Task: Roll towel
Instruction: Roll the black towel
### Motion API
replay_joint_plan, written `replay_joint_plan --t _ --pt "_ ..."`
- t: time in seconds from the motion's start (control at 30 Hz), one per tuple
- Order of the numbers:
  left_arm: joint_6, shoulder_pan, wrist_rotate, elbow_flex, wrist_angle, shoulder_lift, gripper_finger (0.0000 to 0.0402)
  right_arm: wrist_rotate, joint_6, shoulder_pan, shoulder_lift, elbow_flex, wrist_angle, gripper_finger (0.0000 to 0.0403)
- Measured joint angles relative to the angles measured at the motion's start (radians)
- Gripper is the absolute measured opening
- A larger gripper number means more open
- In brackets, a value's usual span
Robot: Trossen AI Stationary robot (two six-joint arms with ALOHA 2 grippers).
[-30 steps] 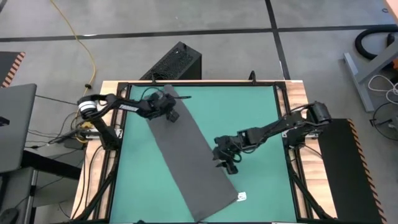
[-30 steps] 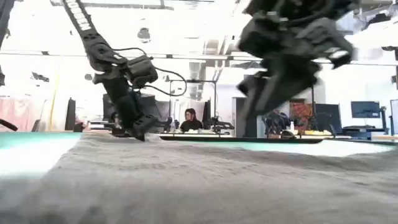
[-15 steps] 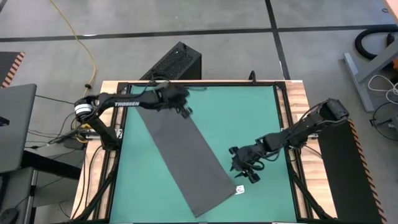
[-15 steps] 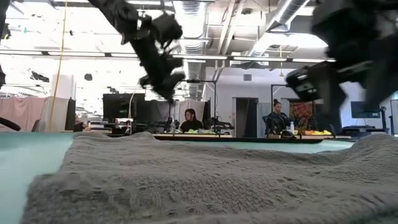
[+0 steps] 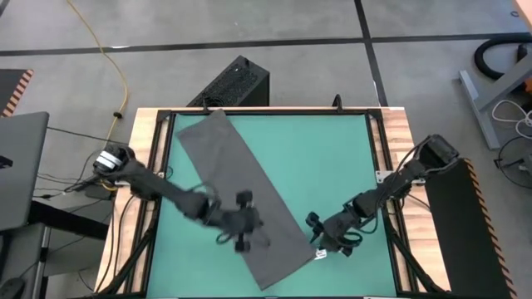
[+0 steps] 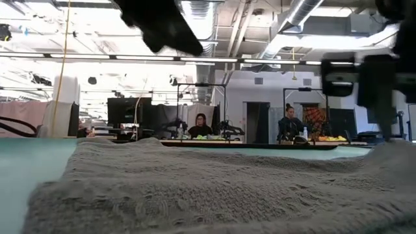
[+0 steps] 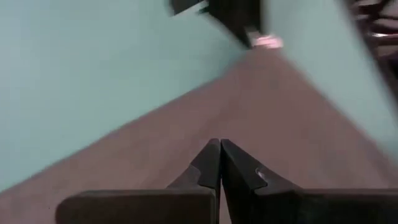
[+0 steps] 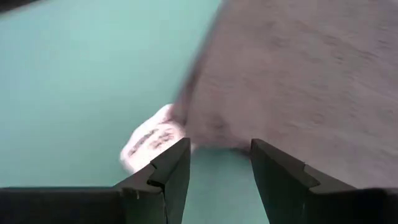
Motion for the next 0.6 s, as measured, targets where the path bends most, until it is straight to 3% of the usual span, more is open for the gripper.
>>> replay_joint_plan --t 0.13,0.3,0.47,0.6 --pt "0.04 -0.125 -0.021 0.001 0.18 0.054 0.0024 0.027 -0.025 0.046 0.041 0.002 0.027 0.0193" --pt "0.006 -0.211 -0.009 0.003 0.355 0.173 0.0084 0.176 0.0 0.106 0.052 0.014 0.04 0.0196" --pt "0.03 -0.236 0.008 0.12 0.256 0.27 0.0151 0.279 0.012 0.16 0.041 0.057 0.036 0.0203" --pt "0.065 -0.26 0.009 0.245 0.027 0.336 0.0183 0.285 0.042 0.171 0.056 0.069 0.034 0.0204"
